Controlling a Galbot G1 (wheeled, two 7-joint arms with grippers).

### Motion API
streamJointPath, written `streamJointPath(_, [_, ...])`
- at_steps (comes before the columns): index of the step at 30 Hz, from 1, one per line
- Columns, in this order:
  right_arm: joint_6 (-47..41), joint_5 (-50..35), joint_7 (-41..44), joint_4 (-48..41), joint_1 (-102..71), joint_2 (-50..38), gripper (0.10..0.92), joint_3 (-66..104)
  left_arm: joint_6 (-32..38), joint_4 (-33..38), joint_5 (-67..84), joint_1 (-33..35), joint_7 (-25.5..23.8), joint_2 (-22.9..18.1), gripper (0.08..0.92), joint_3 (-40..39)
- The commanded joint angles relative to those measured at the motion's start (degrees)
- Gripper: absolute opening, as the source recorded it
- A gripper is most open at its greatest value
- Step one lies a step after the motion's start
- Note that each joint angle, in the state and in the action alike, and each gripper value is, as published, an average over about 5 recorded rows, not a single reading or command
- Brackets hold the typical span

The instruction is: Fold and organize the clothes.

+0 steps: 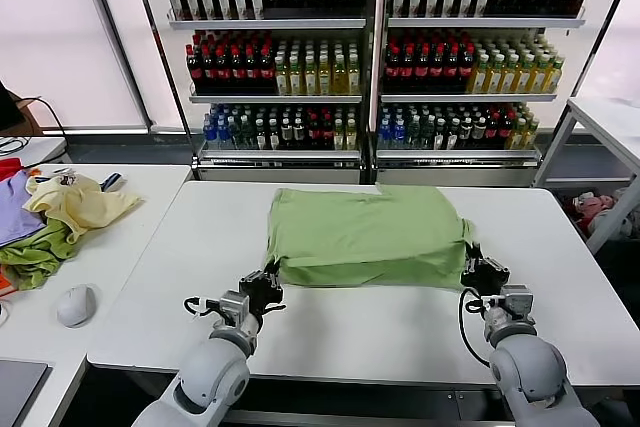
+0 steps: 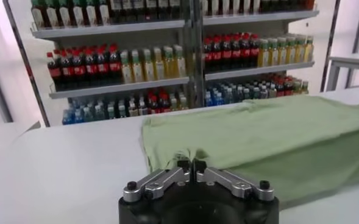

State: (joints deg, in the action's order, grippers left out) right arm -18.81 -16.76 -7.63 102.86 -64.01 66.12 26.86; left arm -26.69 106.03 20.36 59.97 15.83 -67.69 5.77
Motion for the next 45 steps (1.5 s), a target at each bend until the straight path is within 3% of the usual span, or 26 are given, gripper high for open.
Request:
streamJointPath(1, [0.2,1.5,0.1,-4.6,4.4,-0.2,0.136,-2.0,-0.4,-6.9,-2.2,-4.8,0.1,-0.1,0.098,-1.7])
streamJointPath(7, [-0.7,3.1,1.0,-6.8,6.0,0.3,0.145,-3.0,-0.9,-8.8,-3.5,-6.0,0.1,-1.0,0.098,-2.4])
streamJointPath(12, [1.3,4.3,0.8,-6.1,4.3,0.7,0.261,-2.6,-1.0,-8.4,-4.2,-5.4,0.7,-1.6,0.159,-2.0])
streamJointPath(24, [4.8,2.5,-0.8,4.0,-5.7,-0.4,0.607,3.8,-1.0,-2.3,-2.9,1.8,2.0,-1.5,0.503,0.5])
streamJointPath(30, [-1.9,-0.7,-2.1,2.4,-5.8,-0.9,0.772,5.5,-2.2,-5.4,-0.8,-0.4,2.0,-2.4,0.676,0.2])
streamJointPath(35, [-8.4,-4.2,-2.4,0.6,-4.2,-1.1,0.820,4.9,-2.3,-6.9,0.3,-2.4,2.4,-2.6,0.799,0.2])
streamJointPath(40, [-12.6,-5.7,-2.2,-2.1,-2.4,-1.4,0.823,3.5,-2.1,-7.4,1.0,-3.2,2.6,-2.6,0.815,-0.2])
streamJointPath(45, [-14.2,-7.7,-2.2,-4.4,-0.7,-1.5,0.774,2.2,-2.2,-7.9,1.6,-3.3,2.9,-2.6,0.709,-0.4])
